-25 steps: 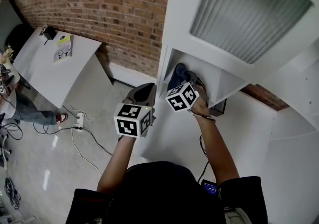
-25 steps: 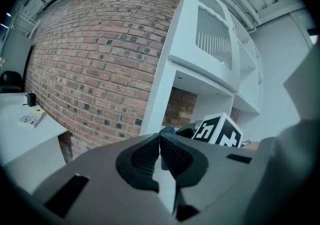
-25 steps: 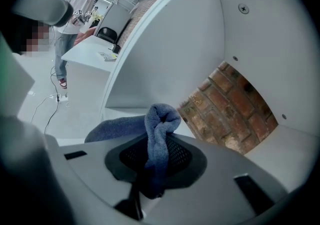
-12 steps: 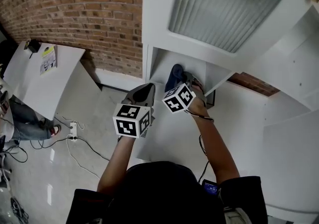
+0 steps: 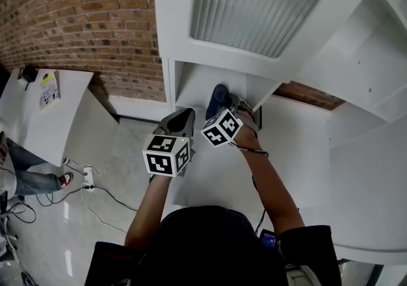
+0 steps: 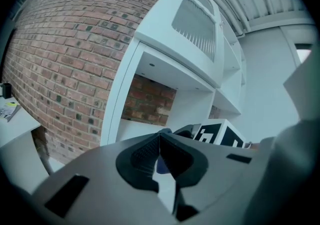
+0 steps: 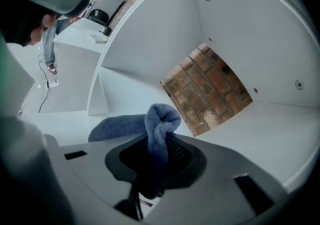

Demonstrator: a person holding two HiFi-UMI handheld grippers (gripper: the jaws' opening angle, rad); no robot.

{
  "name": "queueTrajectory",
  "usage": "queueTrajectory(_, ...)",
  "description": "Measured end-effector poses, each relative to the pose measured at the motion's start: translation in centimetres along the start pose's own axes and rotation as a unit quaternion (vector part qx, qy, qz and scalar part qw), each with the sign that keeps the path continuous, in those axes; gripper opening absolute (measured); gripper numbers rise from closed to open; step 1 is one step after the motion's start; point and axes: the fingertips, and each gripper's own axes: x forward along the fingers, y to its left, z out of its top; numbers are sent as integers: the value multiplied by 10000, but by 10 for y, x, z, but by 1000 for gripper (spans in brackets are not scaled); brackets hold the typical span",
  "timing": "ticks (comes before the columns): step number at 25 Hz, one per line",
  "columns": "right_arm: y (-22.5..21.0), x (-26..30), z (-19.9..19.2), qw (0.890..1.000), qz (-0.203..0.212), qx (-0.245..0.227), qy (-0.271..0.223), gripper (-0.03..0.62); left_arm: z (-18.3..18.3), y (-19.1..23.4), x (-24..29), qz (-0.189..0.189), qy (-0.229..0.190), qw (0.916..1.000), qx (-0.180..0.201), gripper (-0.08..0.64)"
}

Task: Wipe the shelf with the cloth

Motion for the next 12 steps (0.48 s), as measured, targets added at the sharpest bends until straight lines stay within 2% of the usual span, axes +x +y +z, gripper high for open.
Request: queueTrajectory(12, -4, -6, -30, 9996, -141, 115, 193, 83, -3, -18, 7, -193, 54, 9998, 7, 17)
